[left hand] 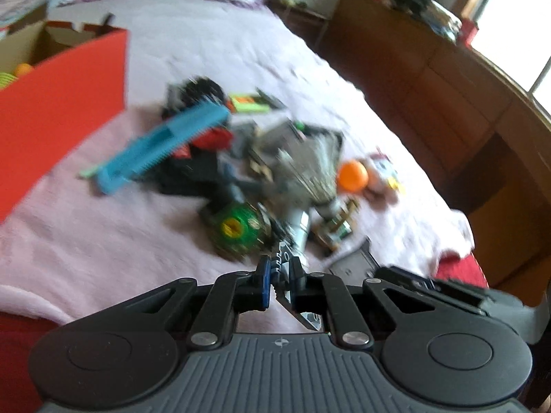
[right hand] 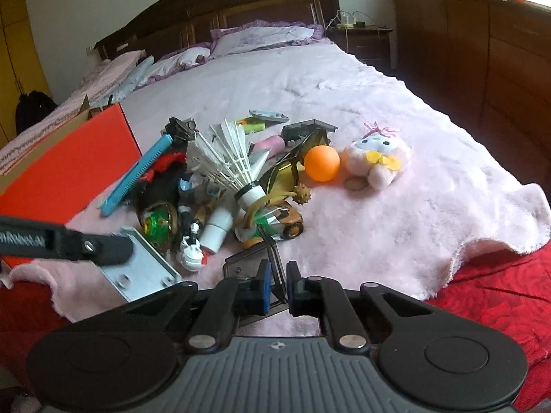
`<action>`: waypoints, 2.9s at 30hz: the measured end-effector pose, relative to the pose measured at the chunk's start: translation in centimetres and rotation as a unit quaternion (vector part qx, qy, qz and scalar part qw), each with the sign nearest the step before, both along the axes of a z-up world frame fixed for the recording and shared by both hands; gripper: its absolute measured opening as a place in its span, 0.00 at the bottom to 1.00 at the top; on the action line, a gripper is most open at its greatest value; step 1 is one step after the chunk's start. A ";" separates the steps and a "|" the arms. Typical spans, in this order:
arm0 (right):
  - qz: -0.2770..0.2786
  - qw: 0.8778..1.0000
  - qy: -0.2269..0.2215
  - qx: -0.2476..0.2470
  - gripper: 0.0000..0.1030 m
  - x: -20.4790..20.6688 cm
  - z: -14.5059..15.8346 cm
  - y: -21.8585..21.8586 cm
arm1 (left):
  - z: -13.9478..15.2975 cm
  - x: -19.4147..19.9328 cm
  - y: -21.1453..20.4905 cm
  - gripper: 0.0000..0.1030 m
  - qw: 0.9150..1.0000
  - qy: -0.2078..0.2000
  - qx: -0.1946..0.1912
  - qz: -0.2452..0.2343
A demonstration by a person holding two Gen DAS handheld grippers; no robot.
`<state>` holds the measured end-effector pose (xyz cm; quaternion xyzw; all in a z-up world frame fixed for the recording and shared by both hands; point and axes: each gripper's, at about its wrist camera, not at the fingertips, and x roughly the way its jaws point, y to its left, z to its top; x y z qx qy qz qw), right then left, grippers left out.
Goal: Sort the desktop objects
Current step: 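Carry the bracket plate and black case into the box and open both tools, then move both open tools back over the pile of items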
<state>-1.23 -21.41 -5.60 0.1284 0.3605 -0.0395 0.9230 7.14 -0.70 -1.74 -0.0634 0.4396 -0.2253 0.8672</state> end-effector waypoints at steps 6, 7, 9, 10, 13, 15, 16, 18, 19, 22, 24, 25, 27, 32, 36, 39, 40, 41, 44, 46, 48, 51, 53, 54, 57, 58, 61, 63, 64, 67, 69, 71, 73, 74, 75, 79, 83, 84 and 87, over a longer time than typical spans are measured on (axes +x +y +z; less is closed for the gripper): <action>0.019 1.000 -0.005 -0.008 0.10 0.1 0.5 1.1 | 3.7 1.9 4.4 0.12 0.997 -0.047 0.013 0.052; 0.021 1.000 -0.004 -0.006 0.10 0.2 0.4 1.2 | 4.5 2.4 5.2 0.12 0.996 -0.056 0.017 0.061; 0.025 1.000 0.000 -0.003 0.10 0.3 0.3 1.5 | 5.9 3.3 7.0 0.12 0.994 -0.075 0.024 0.080; 0.028 1.000 0.002 -0.002 0.10 0.4 0.2 1.6 | 6.7 4.0 8.0 0.12 0.992 -0.081 0.025 0.091; 0.032 0.999 0.005 -0.003 0.10 0.4 0.2 1.9 | 8.8 6.5 11.1 0.12 0.986 -0.096 0.036 0.130; 0.033 0.999 0.005 -0.005 0.10 0.5 0.3 2.0 | 9.8 8.4 12.7 0.12 0.980 -0.108 0.062 0.155; 0.033 0.999 0.005 -0.005 0.10 0.5 0.3 2.0 | 10.1 9.2 13.4 0.12 0.977 -0.111 0.077 0.167; 0.033 0.999 0.005 -0.006 0.10 0.5 0.4 2.0 | 10.4 11.0 14.5 0.16 0.971 -0.104 0.098 0.190; 0.034 0.999 0.005 -0.007 0.10 0.5 0.5 2.0 | 10.4 11.8 15.0 0.19 0.969 -0.095 0.109 0.202; 0.036 0.999 0.005 -0.008 0.10 0.6 0.8 2.1 | 10.1 13.1 15.9 0.32 0.965 -0.070 0.127 0.218; 0.038 0.999 0.004 -0.005 0.10 0.7 1.1 2.1 | 10.0 12.9 15.8 0.50 0.965 -0.070 0.128 0.219; 0.039 0.999 0.004 -0.003 0.10 0.8 1.2 2.2 | 9.9 12.7 15.7 0.53 0.965 -0.073 0.130 0.217; 0.042 0.999 0.005 0.002 0.10 1.1 1.5 2.3 | 9.6 12.2 15.3 0.53 0.964 -0.078 0.142 0.211; 0.069 0.998 0.000 0.003 0.10 2.3 2.6 3.6 | 8.2 10.1 13.9 0.63 0.965 -0.086 0.162 0.189; 0.094 0.995 -0.012 0.004 0.10 4.0 4.0 5.3 | 6.9 8.8 13.0 0.68 0.965 -0.081 0.180 0.174; 0.110 0.994 -0.020 0.016 0.10 5.7 5.0 6.5 | 6.4 8.2 12.6 0.74 0.966 -0.074 0.180 0.169; 0.116 0.993 -0.024 0.020 0.10 6.3 5.4 6.9 | 6.3 8.0 12.5 0.75 0.967 -0.073 0.178 0.168; 0.122 0.992 -0.027 0.025 0.10 7.0 5.9 7.3 | 6.2 7.9 12.5 0.75 0.967 -0.072 0.177 0.168; 0.148 0.988 -0.041 0.032 0.10 9.3 7.4 9.0 | 6.4 7.9 12.7 0.77 0.966 -0.074 0.173 0.175; 0.171 0.983 -0.053 0.029 0.10 11.1 8.6 10.6 | 6.6 7.9 13.2 0.79 0.966 -0.073 0.169 0.184; 0.195 0.978 -0.067 0.024 0.10 13.0 10.0 12.4 | 6.9 8.0 13.7 0.80 0.965 -0.070 0.166 0.192; 0.226 0.970 -0.087 0.022 0.10 15.7 12.1 15.1 | 7.2 8.2 14.8 0.81 0.962 -0.065 0.164 0.210; 0.246 0.964 -0.099 0.017 0.10 17.7 13.6 17.1 | 7.3 8.2 15.5 0.81 0.959 -0.061 0.161 0.224; 0.254 0.962 -0.102 0.015 0.10 18.6 14.2 18.1 | 7.3 8.2 15.9 0.82 0.958 -0.059 0.159 0.230; 0.260 0.961 -0.089 0.027 0.12 21.7 15.5 20.5 | 7.3 8.2 16.6 0.83 0.956 -0.053 0.154 0.244; 0.259 0.962 -0.080 0.034 0.15 22.7 15.8 21.2 | 7.2 8.3 16.8 0.83 0.955 -0.051 0.154 0.247; 0.256 0.963 -0.074 0.048 0.23 24.0 16.1 22.4 | 7.0 8.2 17.1 0.83 0.955 -0.046 0.154 0.251; 0.256 0.963 -0.075 0.047 0.24 23.9 15.9 22.5 | 6.8 8.2 17.1 0.83 0.955 -0.044 0.154 0.251; 0.255 0.963 -0.076 0.048 0.24 23.6 15.7 22.3 | 6.8 8.2 17.1 0.83 0.955 -0.044 0.154 0.251; 0.251 0.964 -0.069 0.045 0.27 22.3 14.8 20.9 | 6.7 8.1 16.8 0.83 0.955 -0.044 0.153 0.249; 0.244 0.967 -0.063 0.045 0.31 21.3 14.1 19.7 | 6.6 8.0 16.5 0.83 0.956 -0.044 0.151 0.246; 0.234 0.970 -0.055 0.044 0.37 19.9 13.2 18.5 | 6.5 7.7 16.0 0.83 0.958 -0.043 0.149 0.241; 0.222 0.973 -0.044 0.041 0.42 18.1 12.0 17.1 | 6.2 7.2 15.3 0.83 0.959 -0.042 0.145 0.241; 0.216 0.975 -0.038 0.040 0.45 17.2 11.3 16.4 | 6.0 6.9 15.0 0.83 0.960 -0.040 0.141 0.239; 0.210 0.976 -0.033 0.039 0.46 16.3 10.7 15.8 | 5.8 6.5 14.5 0.86 0.961 -0.040 0.139 0.236; 0.185 0.982 -0.010 0.033 0.48 12.6 8.3 13.1 | 5.0 4.6 11.9 0.87 0.958 -0.064 0.177 0.215; 0.161 0.987 0.012 0.027 0.48 8.9 5.9 10.4 | 4.3 3.2 10.2 0.87 0.970 -0.046 0.133 0.196; 0.154 0.988 0.018 0.026 0.49 8.0 5.3 9.7 | 4.0 2.9 9.6 0.87 0.973 -0.041 0.129 0.189; 0.128 0.991 0.031 0.024 0.49 6.0 3.9 7.7 | 2.7 2.2 7.8 0.87 0.976 -0.031 0.136 0.165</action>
